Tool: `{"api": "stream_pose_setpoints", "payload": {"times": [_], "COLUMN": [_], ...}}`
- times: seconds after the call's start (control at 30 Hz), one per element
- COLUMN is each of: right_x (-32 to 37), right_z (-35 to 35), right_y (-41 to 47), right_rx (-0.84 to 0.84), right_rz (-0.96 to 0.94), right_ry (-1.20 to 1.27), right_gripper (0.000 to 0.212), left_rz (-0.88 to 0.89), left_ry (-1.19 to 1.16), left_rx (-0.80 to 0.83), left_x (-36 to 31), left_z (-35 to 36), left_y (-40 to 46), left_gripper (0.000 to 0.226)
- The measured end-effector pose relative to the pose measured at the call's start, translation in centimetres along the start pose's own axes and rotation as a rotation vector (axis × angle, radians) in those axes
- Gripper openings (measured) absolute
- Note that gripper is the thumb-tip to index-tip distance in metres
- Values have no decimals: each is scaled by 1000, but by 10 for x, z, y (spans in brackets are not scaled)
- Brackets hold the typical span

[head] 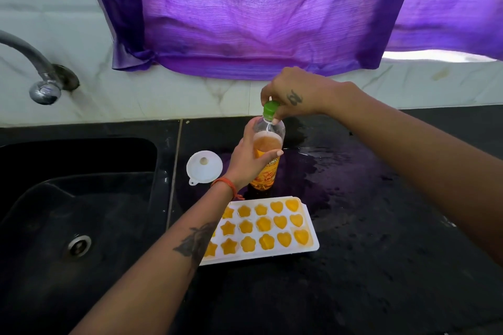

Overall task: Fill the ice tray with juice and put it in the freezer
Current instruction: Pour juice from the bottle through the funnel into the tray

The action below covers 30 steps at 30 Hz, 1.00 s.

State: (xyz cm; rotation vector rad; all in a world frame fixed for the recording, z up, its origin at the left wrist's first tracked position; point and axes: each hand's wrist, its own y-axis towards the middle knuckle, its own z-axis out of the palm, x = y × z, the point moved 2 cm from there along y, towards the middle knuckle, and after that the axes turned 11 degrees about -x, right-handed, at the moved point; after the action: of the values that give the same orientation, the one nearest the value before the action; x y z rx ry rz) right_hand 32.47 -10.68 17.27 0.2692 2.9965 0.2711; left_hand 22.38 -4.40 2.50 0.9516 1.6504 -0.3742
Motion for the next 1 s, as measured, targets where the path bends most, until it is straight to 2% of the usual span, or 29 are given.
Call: {"api": "stream_pose_setpoints", "payload": {"times": [0.1, 0.2, 0.27, 0.33, 0.4, 0.47, 0.53, 0.6, 0.63, 0.73, 0.8, 0.83, 0.9, 1.0], "right_x": [4, 9, 7, 0, -8, -7, -5, -4, -2, 1, -7, -12, -17, -8], "right_z": [3, 12, 12, 5, -2, -9, -7, -2, 1, 12, 11, 8, 1, 0], "right_y": [-1, -12, -16, -16, -16, -16, -13, -9, -7, -5, -8, -10, -12, -12], "right_rx": [20, -10, 12, 114, 175, 122, 60, -16, -49, -89, 3, 65, 124, 76], "right_rz": [15, 141, 220, 281, 286, 158, 57, 77, 114, 212, 299, 328, 279, 130], "right_ry": [-129, -198, -157, -45, 70, 177, 253, 228, 192, 31, 64, 108, 157, 253], "right_gripper": [50, 67, 72, 76, 73, 69, 52, 31, 29, 63, 73, 73, 53, 49], "left_rz": [5, 10, 12, 12, 8, 11, 19, 15, 14, 18, 16, 13, 11, 9], "left_ry": [-1, 13, 26, 7, -4, 2, -3, -16, -18, 6, 0, -1, 16, 27], "left_rx": [-3, 0, 3, -3, 0, -1, 0, 2, 0, 5, 9, 6, 7, 11], "left_x": [1, 0, 0, 0, 1, 2, 1, 0, 0, -1, -1, -1, 0, 2], "left_z": [-1, 2, 3, 1, 0, -1, 0, 1, 1, 1, 2, 1, 0, -1], "left_y": [-1, -1, -1, 0, 2, 2, 1, 1, 1, 0, -2, -1, 0, 1], "left_gripper": [81, 85, 86, 83, 82, 82, 82, 82, 82, 82, 81, 81, 82, 82]}}
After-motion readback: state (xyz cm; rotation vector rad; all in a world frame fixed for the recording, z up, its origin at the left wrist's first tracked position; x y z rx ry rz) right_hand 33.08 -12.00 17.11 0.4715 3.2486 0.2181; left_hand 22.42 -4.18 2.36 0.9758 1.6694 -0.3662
